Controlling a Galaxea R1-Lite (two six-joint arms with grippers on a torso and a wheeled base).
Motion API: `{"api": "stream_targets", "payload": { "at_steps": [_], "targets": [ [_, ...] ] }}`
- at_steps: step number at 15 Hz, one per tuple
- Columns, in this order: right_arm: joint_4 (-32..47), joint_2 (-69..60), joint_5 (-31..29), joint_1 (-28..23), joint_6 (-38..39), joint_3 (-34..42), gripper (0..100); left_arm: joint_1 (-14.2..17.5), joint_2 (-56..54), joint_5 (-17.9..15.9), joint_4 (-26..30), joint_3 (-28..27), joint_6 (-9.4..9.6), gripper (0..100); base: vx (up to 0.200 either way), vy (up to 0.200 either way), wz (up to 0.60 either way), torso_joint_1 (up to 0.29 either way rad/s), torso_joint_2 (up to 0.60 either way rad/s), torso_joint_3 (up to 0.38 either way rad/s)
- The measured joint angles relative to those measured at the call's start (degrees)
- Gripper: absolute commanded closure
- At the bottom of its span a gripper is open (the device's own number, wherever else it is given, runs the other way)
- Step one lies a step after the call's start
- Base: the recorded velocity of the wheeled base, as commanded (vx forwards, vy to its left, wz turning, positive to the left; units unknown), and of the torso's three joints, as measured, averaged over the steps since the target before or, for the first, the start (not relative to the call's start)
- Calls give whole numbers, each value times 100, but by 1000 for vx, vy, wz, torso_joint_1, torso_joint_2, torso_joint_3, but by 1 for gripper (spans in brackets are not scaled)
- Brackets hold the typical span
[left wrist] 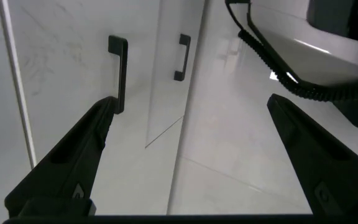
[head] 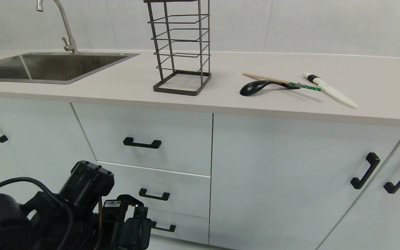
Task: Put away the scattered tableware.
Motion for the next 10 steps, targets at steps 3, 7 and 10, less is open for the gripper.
{"api": "stream_targets", "payload": {
  "at_steps": [3, 7, 10],
  "targets": [
    [0, 0, -2, 0, 1, 0, 100, 55, 534, 194, -621, 0, -22, 0, 0, 0, 0, 0, 0, 0],
    [0, 0, -2, 0, 1, 0, 100, 118, 1146, 246, -1267, 49, -22, 0, 0, 0, 0, 0, 0, 0],
    [0, 0, 0, 0, 1, 0, 100, 204, 1549, 272, -1831, 93, -17, 0, 0, 0, 0, 0, 0, 0]
  ]
}}
